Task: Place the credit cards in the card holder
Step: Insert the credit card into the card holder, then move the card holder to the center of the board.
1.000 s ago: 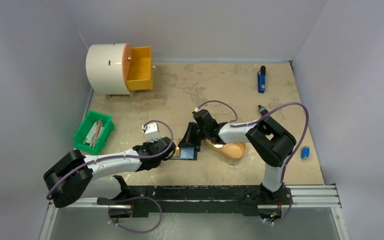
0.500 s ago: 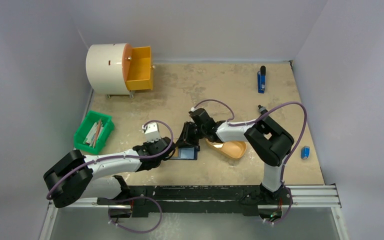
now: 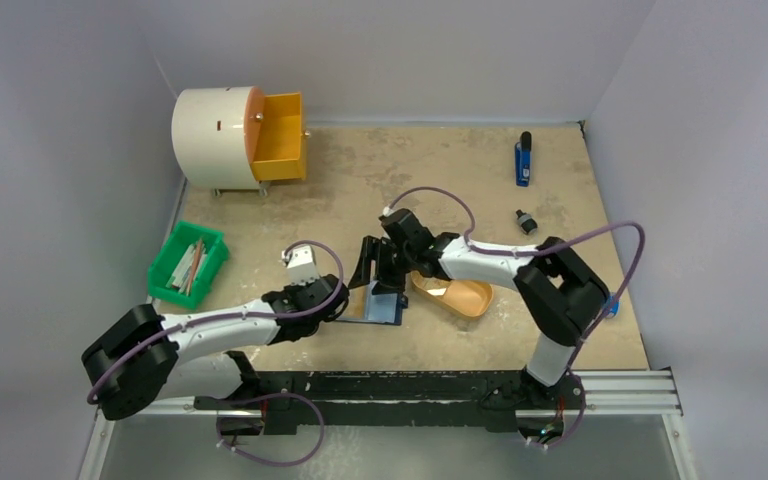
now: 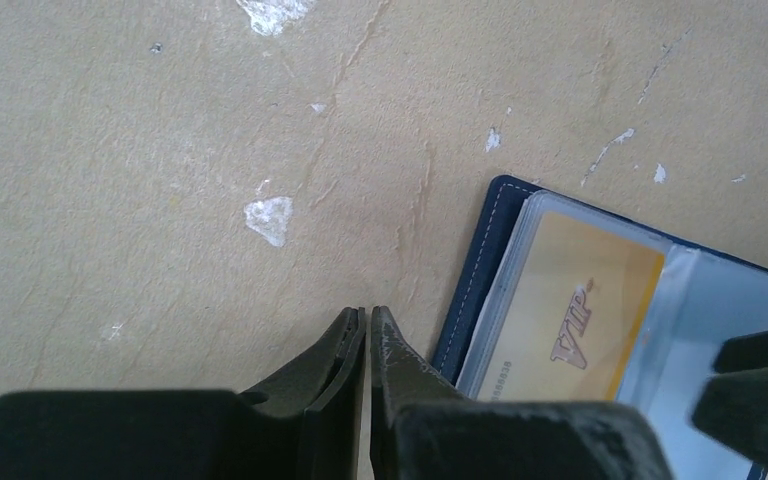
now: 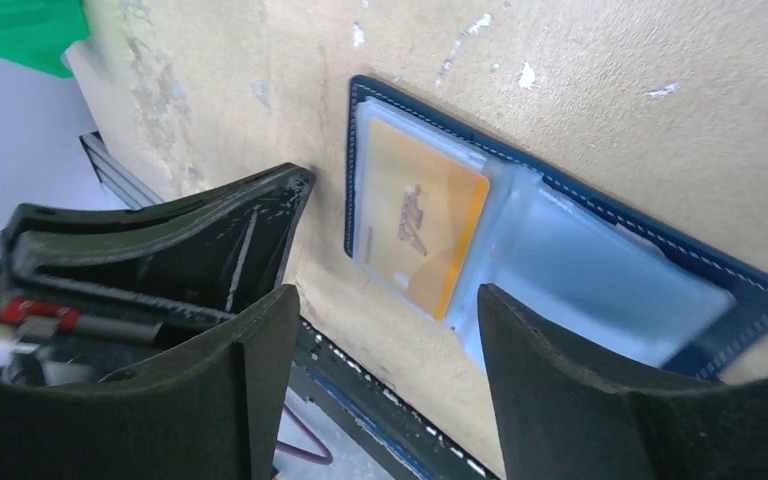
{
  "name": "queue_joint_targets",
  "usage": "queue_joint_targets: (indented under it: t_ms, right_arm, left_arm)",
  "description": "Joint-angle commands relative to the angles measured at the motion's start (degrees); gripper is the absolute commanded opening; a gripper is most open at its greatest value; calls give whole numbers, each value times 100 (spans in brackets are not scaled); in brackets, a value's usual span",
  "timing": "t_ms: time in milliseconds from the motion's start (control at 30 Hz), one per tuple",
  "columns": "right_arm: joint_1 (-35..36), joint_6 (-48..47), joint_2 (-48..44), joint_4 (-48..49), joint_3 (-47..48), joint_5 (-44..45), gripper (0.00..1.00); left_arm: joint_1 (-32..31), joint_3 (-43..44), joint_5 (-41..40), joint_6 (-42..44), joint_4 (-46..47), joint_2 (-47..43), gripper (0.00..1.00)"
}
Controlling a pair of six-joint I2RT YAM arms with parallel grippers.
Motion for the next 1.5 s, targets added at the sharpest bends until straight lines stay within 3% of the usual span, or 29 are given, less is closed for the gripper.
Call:
queue_joint_targets:
  t_ms: [0,100,300,400,500,567,667,733,1000,1467]
  right_arm:
    - [24,-739,-736,-1101,476,916,71]
    - [23,-973,-1121,-1485,562,1303,80]
    - [322,-1679,-2208,-1778,210,2023,76]
    - [1043,-1851,-2453,-2452,323,3188,75]
    - [1323,-1423,-2640,-2789,95,4008,75]
    - [1335,-1083,-2867,-2670,-311,4087,75]
    - [1340,-888,-3207,-2371,-784,4096,75]
    - [1341,-889,-3346,-2252,-941,4062,75]
    - [1333,-882,-3108,-2241,-947,3668,75]
    - [1455,-263,-1995,-2240,-668,3260,71]
  left_arm:
    - [13,106,-177,-68,-146,-324,7]
    - [14,75,-218,-47,-168,-515,9]
    - [15,74,-278,258,-115,-944,16]
    - [14,56,-191,535,104,-1204,20]
    - [19,-84,42,772,586,-1561,25]
    - [19,-246,193,903,1022,-1784,30]
    - [27,-512,136,714,1370,-2023,47]
    - [45,-508,390,808,1437,-2017,52]
    - [37,0,830,931,1174,-804,49]
    - [35,-339,554,526,796,-1155,47]
